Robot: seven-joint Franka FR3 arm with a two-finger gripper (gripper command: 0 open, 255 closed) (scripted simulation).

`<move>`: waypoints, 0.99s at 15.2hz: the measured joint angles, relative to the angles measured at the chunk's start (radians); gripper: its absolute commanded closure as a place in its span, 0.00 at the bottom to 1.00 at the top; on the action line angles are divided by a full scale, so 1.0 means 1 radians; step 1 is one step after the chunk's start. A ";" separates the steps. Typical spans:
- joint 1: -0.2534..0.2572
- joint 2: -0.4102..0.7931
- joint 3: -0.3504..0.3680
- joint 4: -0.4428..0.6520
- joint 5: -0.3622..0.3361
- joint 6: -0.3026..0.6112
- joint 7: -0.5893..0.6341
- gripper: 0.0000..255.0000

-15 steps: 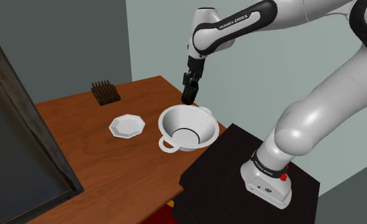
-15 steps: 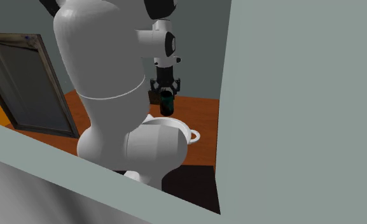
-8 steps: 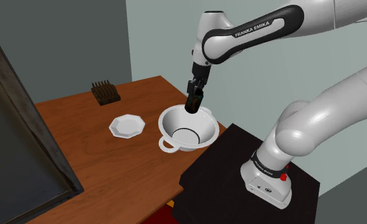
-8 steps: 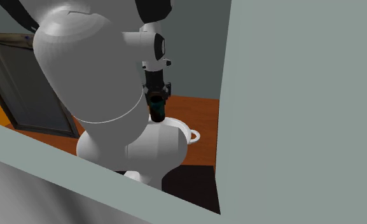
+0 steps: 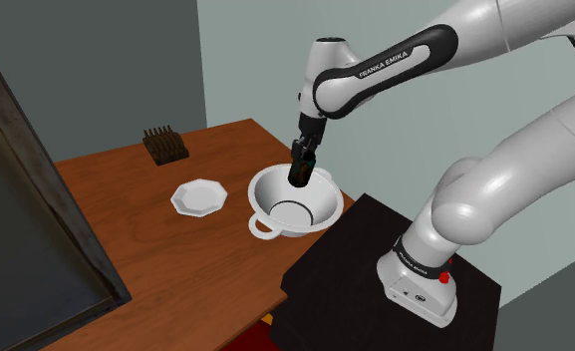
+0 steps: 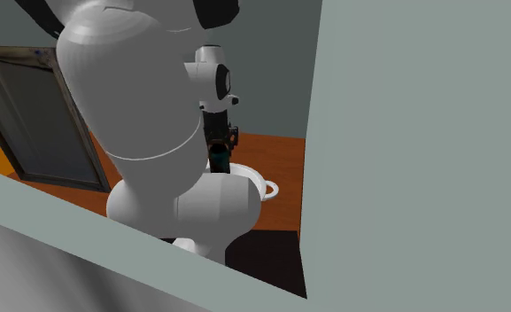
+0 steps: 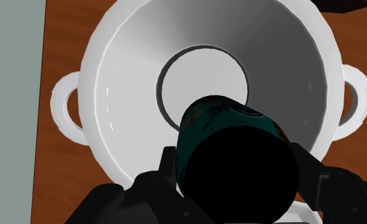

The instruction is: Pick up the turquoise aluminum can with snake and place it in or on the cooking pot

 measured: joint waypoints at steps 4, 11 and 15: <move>0.001 0.035 0.001 -0.026 0.001 0.061 0.002 1.00; 0.001 0.108 0.000 -0.055 0.001 0.163 0.000 1.00; 0.001 0.112 0.000 -0.056 0.001 0.169 0.001 1.00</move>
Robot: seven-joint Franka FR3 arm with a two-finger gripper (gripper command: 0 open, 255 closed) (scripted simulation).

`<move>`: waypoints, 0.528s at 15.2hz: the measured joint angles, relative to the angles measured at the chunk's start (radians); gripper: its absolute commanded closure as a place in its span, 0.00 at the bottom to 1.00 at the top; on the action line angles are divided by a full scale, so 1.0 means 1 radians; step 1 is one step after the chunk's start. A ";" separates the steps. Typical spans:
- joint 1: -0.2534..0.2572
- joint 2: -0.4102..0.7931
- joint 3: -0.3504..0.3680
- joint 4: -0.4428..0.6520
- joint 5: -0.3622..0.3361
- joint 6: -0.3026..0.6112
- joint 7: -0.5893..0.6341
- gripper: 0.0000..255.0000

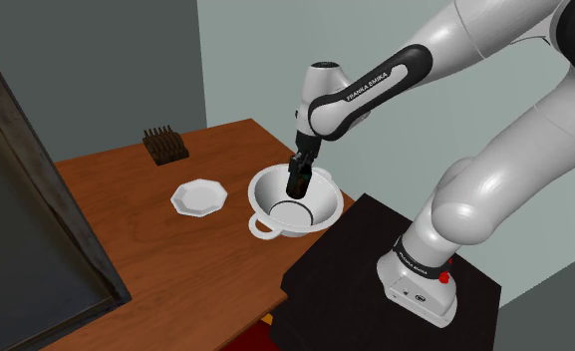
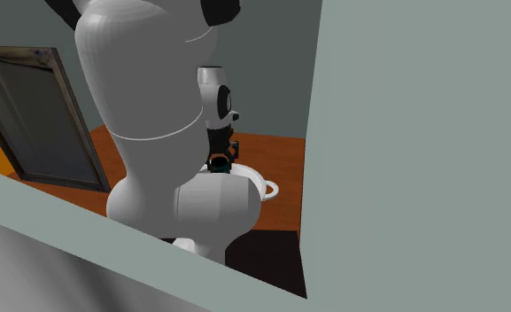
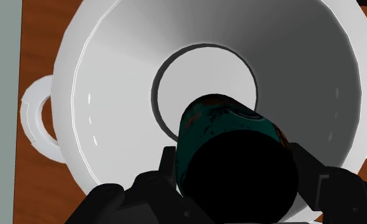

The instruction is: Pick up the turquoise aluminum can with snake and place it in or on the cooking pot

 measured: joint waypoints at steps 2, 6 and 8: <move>0.000 0.000 0.000 0.000 0.000 0.000 0.000 0.00; 0.000 0.000 0.000 0.000 0.000 0.001 0.000 0.00; 0.000 0.000 0.000 0.000 0.000 0.001 0.000 0.00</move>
